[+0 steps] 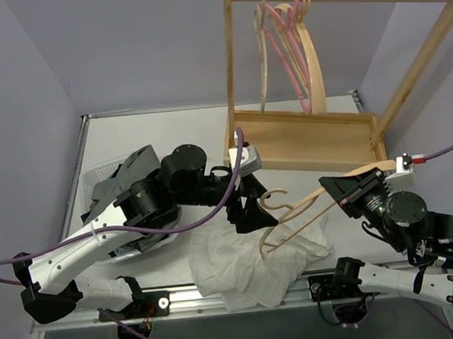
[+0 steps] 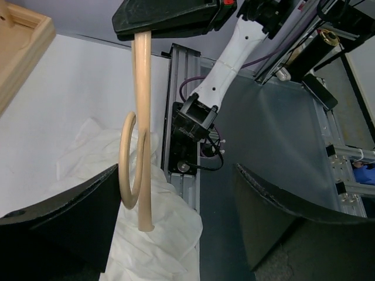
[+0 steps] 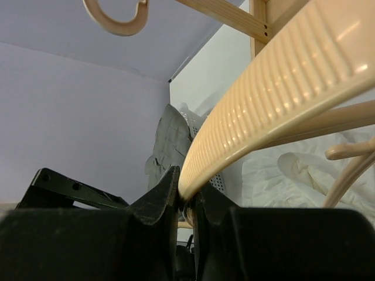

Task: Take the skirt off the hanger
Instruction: Place the hanger at the clothesline.

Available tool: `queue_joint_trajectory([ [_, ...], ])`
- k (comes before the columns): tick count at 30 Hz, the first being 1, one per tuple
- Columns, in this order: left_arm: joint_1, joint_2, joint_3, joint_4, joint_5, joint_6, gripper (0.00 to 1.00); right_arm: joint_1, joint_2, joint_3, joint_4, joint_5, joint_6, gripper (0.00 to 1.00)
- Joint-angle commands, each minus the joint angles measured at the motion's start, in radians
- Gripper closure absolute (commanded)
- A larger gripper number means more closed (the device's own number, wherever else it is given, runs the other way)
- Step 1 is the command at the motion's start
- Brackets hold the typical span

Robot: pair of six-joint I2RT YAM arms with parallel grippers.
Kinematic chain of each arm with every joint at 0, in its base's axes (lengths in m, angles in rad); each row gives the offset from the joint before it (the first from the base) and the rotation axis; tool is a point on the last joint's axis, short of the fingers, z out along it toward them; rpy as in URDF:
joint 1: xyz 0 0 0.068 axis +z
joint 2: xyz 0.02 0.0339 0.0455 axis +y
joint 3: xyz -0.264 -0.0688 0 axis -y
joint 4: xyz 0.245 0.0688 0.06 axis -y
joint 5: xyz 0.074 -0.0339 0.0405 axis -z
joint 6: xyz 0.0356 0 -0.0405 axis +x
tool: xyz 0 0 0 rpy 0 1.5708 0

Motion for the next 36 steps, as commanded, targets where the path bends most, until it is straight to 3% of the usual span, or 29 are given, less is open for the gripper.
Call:
queue_joint_trajectory([
  [1, -0.001, -0.004, 0.030, 0.063, 0.076, -0.030, 0.18, 0.011, 0.030, 0.020, 0.105, -0.020, -0.047, 1.00],
  [7, -0.001, 0.007, 0.023, 0.085, 0.062, -0.049, 0.22, 0.010, 0.051, 0.012, 0.165, -0.055, -0.067, 1.00],
  [9, -0.001, 0.030, 0.037, 0.097, 0.079, -0.069, 0.50, 0.010, 0.065, 0.018, 0.169, -0.055, -0.073, 1.00],
  [11, -0.001, 0.053, 0.057, 0.089, 0.111, -0.095, 0.87, 0.010, 0.077, 0.030, 0.169, -0.054, -0.085, 1.00],
  [12, -0.001, 0.079, 0.084, 0.057, 0.110, -0.099, 0.97, 0.011, 0.088, 0.036, 0.162, -0.051, -0.088, 1.00],
  [13, -0.001, 0.088, 0.098, 0.037, 0.076, -0.109, 0.98, 0.011, 0.091, 0.041, 0.157, -0.051, -0.096, 0.99],
  [15, -0.001, 0.094, 0.123, -0.041, -0.008, -0.116, 0.98, 0.011, 0.099, 0.050, 0.139, -0.052, -0.108, 0.86],
  [16, -0.001, 0.091, 0.125, -0.062, -0.057, -0.121, 0.98, 0.010, 0.099, 0.053, 0.131, -0.060, -0.120, 0.69],
  [18, -0.001, 0.075, 0.125, -0.118, -0.177, -0.119, 0.98, 0.011, 0.103, 0.058, 0.096, -0.069, -0.154, 0.52],
  [19, 0.001, 0.071, 0.125, -0.132, -0.217, -0.122, 0.98, 0.010, 0.105, 0.061, 0.080, -0.072, -0.159, 0.35],
  [22, 0.005, 0.065, 0.151, -0.193, -0.335, -0.139, 0.98, 0.011, 0.122, 0.075, 0.030, -0.094, -0.196, 0.19],
  [28, 0.005, 0.084, 0.209, -0.230, -0.518, -0.245, 0.98, 0.010, 0.180, 0.009, 0.036, -0.176, -0.286, 0.21],
  [36, 0.007, 0.148, 0.263, -0.167, -0.651, -0.333, 0.98, 0.010, 0.132, -0.252, 0.330, -0.276, -0.341, 0.34],
])
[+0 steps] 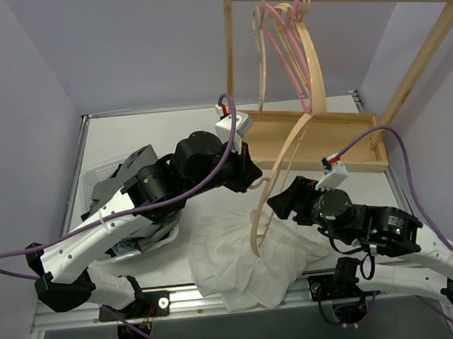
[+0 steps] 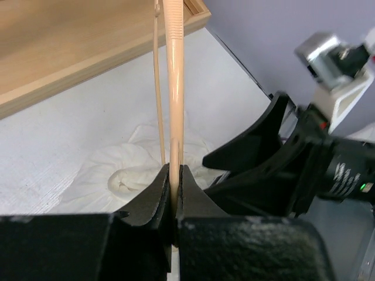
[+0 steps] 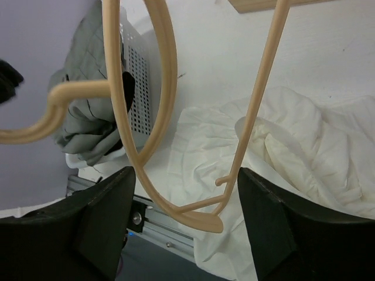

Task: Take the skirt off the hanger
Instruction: Place the hanger at the clothesline.

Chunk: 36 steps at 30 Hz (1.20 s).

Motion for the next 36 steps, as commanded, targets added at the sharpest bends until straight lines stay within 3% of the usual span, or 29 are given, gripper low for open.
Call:
queue_joint_trajectory([
  [1, 0.006, 0.028, 0.063, 0.064, -0.101, -0.066, 0.98, 0.005, -0.030, -0.075, 0.198, -0.049, -0.059, 0.35],
  [12, 0.051, 0.107, 0.111, 0.118, -0.048, -0.145, 0.98, 0.032, 0.050, -0.156, 0.329, -0.061, -0.138, 0.47],
  [24, 0.089, 0.099, 0.125, 0.141, 0.044, -0.180, 0.98, 0.041, -0.005, -0.359, 0.488, 0.031, -0.183, 0.62],
  [25, 0.089, 0.094, 0.122, 0.145, 0.048, -0.181, 0.98, 0.043, -0.007, -0.380, 0.505, 0.034, -0.187, 0.65],
  [27, 0.091, 0.093, 0.115, 0.145, 0.057, -0.181, 0.98, 0.043, 0.002, -0.390, 0.521, 0.051, -0.180, 0.86],
  [29, 0.092, 0.091, 0.109, 0.141, 0.064, -0.175, 0.98, 0.049, 0.018, -0.388, 0.527, 0.052, -0.167, 1.00],
  [32, 0.100, 0.088, 0.105, 0.133, 0.092, -0.139, 0.95, 0.074, 0.028, -0.365, 0.516, 0.066, -0.124, 1.00],
  [33, 0.100, 0.085, 0.103, 0.127, 0.091, -0.114, 0.59, 0.077, 0.027, -0.356, 0.483, 0.071, -0.104, 1.00],
  [34, 0.100, 0.074, 0.097, 0.115, 0.080, -0.106, 0.37, 0.078, 0.030, -0.347, 0.470, 0.066, -0.087, 1.00],
  [35, 0.100, 0.065, 0.085, 0.118, 0.069, -0.094, 0.26, 0.078, 0.032, -0.331, 0.464, 0.054, -0.076, 1.00],
  [36, 0.098, 0.051, 0.048, 0.134, 0.068, -0.064, 0.04, 0.081, 0.035, -0.324, 0.458, 0.040, -0.075, 1.00],
])
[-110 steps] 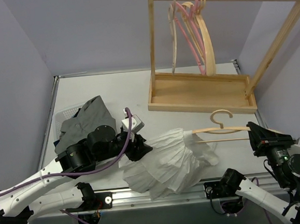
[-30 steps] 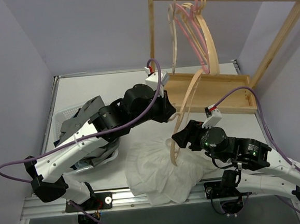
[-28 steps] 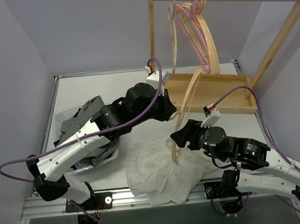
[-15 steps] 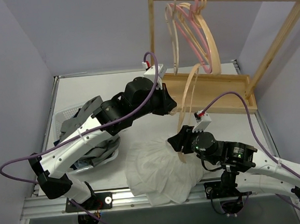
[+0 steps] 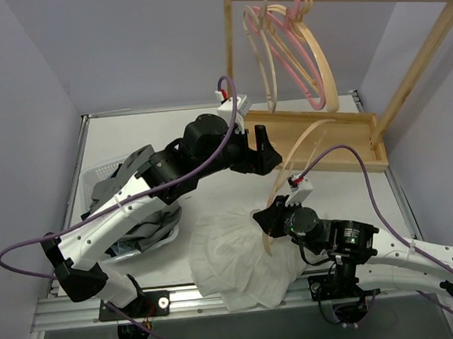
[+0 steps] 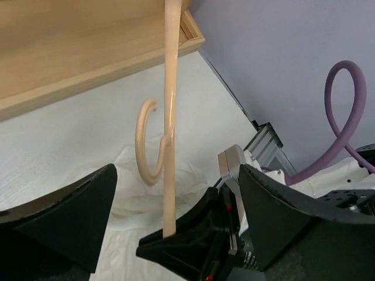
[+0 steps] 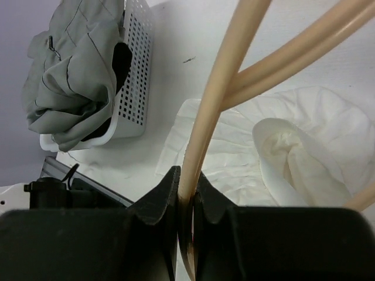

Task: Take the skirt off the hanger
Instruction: Place the hanger at the clothesline.

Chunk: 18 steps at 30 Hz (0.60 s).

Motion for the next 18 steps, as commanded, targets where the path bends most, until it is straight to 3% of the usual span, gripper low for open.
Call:
queue_joint_trajectory([
  [1, 0.004, -0.103, -0.046, 0.066, -0.010, 0.064, 0.06, 0.004, 0.008, 0.059, -0.026, 0.032, 0.072, 1.00],
  [9, 0.004, -0.359, -0.315, 0.189, -0.139, 0.202, 0.06, 0.029, -0.124, 0.060, -0.173, 0.017, 0.186, 1.00],
  [12, 0.006, -0.442, -0.398, 0.238, -0.101, 0.302, 0.06, 0.030, -0.219, 0.051, -0.225, 0.040, 0.241, 1.00],
  [13, 0.003, -0.476, -0.445, 0.241, -0.008, 0.383, 0.06, 0.029, -0.274, 0.068, -0.328, 0.079, 0.291, 1.00],
  [18, -0.003, -0.494, -0.511, 0.186, 0.025, 0.442, 0.06, 0.029, -0.367, 0.098, -0.439, 0.192, 0.351, 1.00],
])
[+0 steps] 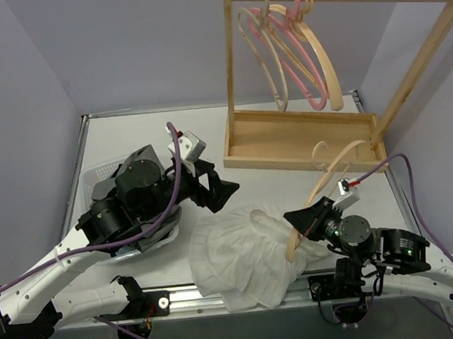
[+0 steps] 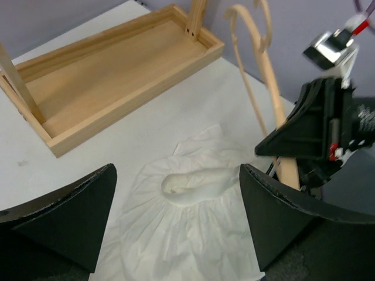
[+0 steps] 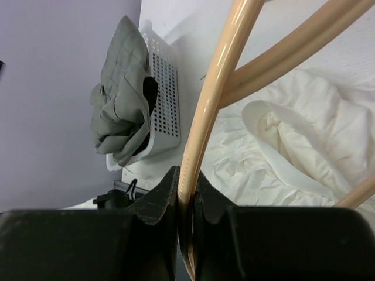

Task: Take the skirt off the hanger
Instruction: Place the hanger at the clothesline.

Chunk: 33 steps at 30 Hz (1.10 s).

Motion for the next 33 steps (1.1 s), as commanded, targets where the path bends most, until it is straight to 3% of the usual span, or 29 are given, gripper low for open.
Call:
queue_joint_trajectory([
  [1, -0.006, -0.001, -0.064, 0.005, 0.057, 0.111, 0.06, 0.007, -0.056, 0.071, -0.136, 0.147, 0.076, 1.00],
  [8, -0.007, -0.025, -0.163, 0.018, 0.108, 0.095, 0.06, 0.007, -0.044, 0.242, -0.071, 0.253, -0.104, 1.00],
  [17, -0.035, 0.021, -0.158, 0.043, 0.145, 0.085, 0.06, 0.009, 0.307, 0.552, 0.006, 0.423, -0.313, 1.00],
  [24, -0.064, 0.011, -0.198, 0.067, 0.159, 0.065, 0.06, 0.006, 0.448, 0.700, 0.130, 0.552, -0.454, 1.00],
  [28, -0.070, 0.008, -0.209, 0.068, 0.169, 0.059, 0.06, -0.012, 0.528, 0.816, 0.140, 0.523, -0.500, 1.00],
  [33, -0.073, -0.019, -0.200, 0.064, 0.166, 0.083, 0.06, -0.019, 0.560, 0.800, 0.120, 0.398, -0.424, 1.00],
])
